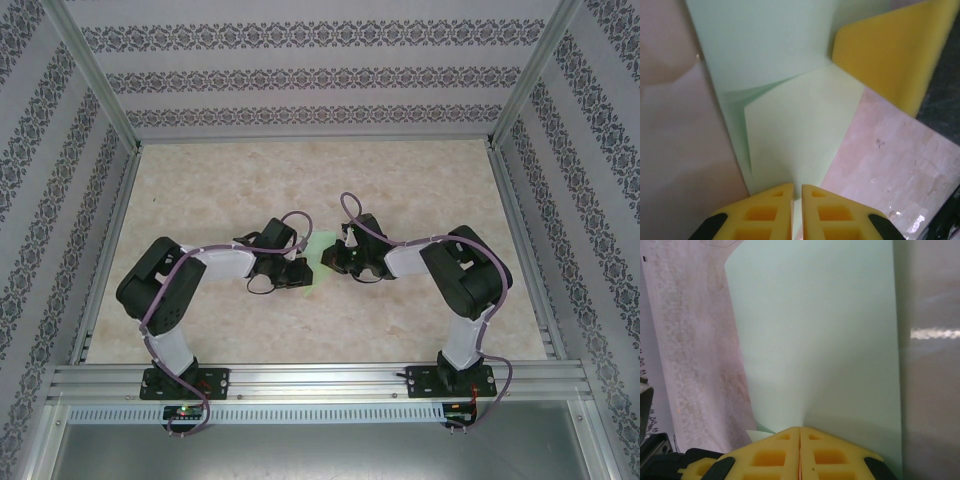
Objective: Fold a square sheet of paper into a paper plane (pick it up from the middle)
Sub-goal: Third fold the triangle at the center of the table.
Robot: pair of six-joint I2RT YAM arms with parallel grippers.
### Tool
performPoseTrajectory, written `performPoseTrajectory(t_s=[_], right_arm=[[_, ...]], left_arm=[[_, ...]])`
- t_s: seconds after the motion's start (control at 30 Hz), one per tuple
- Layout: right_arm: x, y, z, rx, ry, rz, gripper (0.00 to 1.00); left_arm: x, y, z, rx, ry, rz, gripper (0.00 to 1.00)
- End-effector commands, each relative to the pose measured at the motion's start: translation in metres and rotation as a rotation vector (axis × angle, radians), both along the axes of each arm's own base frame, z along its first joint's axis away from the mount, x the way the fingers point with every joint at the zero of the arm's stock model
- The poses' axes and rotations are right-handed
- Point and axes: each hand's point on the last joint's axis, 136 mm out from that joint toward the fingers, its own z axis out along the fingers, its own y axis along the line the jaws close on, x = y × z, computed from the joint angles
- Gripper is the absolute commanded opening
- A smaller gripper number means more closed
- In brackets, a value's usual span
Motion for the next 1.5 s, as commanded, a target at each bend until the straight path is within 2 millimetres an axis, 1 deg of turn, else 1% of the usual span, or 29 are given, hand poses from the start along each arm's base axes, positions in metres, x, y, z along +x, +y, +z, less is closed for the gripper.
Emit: performPoseTrajectory(t_s=[0.0,0.1,0.17,0.23,0.33,0.47,0.57,0.67,0.73,0.83,1.1,1.23,1.33,1.4,1.47], right_arm=[[-0.012,-0.016,-0.034,-0.102,0.062,-0.028,0.08],[-0.013,-0.017,-0.035,-0.108,0.065,-0.026,0.08],[-0.013,-0.017,-0.035,-0.106,0.064,-0.024,0.08],[-0.013,-0.017,-0.035,-0.107,0.063,-0.026,0.08],[-0.012,-0.017,-0.036,-0.109,0.065,-0.027,0.08],[-0.013,-0.017,-0.036,-0.111,0.065,-0.027,0.08],[-0.012,-0.018,-0.036,-0.121,0.066,-0.024,0.08],[-0.013,-0.021,-0.038,-0.136,0.067,-0.024,0.08],[-0.012,-0.023,-0.039,-0.142,0.070,-0.025,0.08],[-0.012,-0.025,-0.040,-0.150,0.071,-0.026,0.08],[-0.011,-0.030,-0.041,-0.156,0.075,-0.031,0.08],[-0.011,-0.030,-0.039,-0.153,0.071,-0.031,0.08],[-0.010,-0.027,-0.036,-0.143,0.068,-0.025,0.08],[-0.010,-0.025,-0.033,-0.135,0.063,-0.022,0.08],[-0.008,-0.023,-0.029,-0.125,0.054,-0.016,0.09]], left_arm=[[0.004,0.002,0.024,-0.011,-0.039,-0.001,0.15],[0.009,-0.011,0.043,-0.092,-0.059,-0.013,0.16],[0.010,-0.024,0.052,-0.167,-0.050,-0.036,0.17],[0.011,-0.033,0.049,-0.201,-0.017,-0.048,0.17],[0.010,-0.039,0.036,-0.207,0.039,-0.064,0.16],[0.009,-0.032,0.007,-0.141,0.086,-0.031,0.16],[-0.001,-0.024,-0.012,-0.103,0.133,-0.025,0.15],[-0.016,-0.011,-0.028,-0.043,0.179,-0.033,0.15],[-0.026,-0.004,-0.033,-0.018,0.203,-0.044,0.15],[-0.038,0.007,-0.036,0.018,0.215,-0.055,0.14],[-0.060,0.021,-0.024,0.026,0.224,-0.088,0.15],[-0.071,0.034,-0.024,0.065,0.219,-0.081,0.15],[-0.070,0.045,-0.019,0.115,0.186,-0.069,0.15],[-0.064,0.044,-0.008,0.108,0.147,-0.054,0.15],[-0.053,0.039,0.009,0.076,0.088,-0.036,0.16]])
